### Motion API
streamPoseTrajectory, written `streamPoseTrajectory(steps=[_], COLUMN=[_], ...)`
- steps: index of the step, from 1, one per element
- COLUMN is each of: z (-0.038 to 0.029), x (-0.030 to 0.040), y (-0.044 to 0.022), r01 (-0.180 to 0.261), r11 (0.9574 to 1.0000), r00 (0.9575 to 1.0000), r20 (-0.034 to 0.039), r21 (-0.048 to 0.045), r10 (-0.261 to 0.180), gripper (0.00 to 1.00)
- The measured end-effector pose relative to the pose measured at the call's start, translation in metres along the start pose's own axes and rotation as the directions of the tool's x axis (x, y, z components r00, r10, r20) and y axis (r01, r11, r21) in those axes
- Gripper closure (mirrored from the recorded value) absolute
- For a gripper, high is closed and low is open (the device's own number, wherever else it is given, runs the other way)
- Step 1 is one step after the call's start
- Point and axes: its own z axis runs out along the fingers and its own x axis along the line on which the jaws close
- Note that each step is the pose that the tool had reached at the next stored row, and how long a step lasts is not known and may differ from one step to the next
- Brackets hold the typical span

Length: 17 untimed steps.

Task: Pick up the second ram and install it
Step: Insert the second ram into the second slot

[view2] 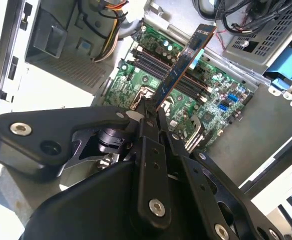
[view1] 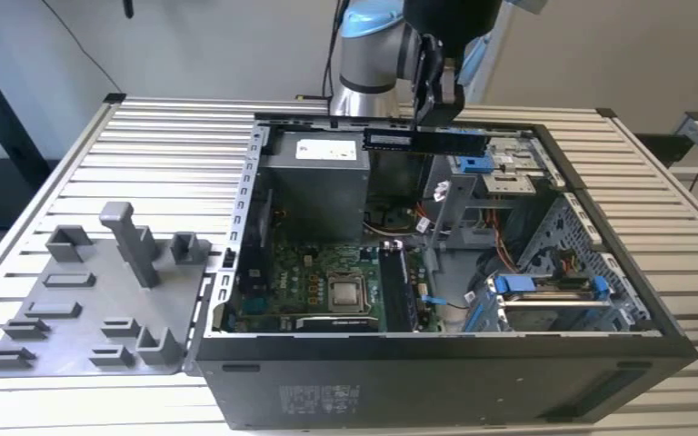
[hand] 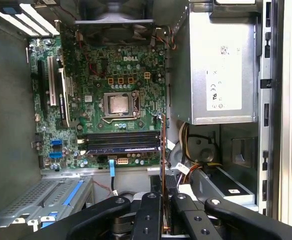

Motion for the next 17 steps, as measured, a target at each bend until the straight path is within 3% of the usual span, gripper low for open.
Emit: streamPoseTrajectory(steps=[9, 13, 17], z=[0.0000, 0.0002, 0.0004], x=[0.0000, 0.0000, 0.0000], y=[-0.0001, -0.0001, -0.0001], r01=[-0.010, -0.056, -0.119], r11=[0.9999, 0.9984, 0.9928], r00=[0.9999, 0.9984, 0.9929], r20=[-0.0001, -0.0009, -0.0018], r21=[0.0006, 0.0034, 0.0073], r10=[0.010, 0.056, 0.119], gripper=[0.86, 0.86, 0.86])
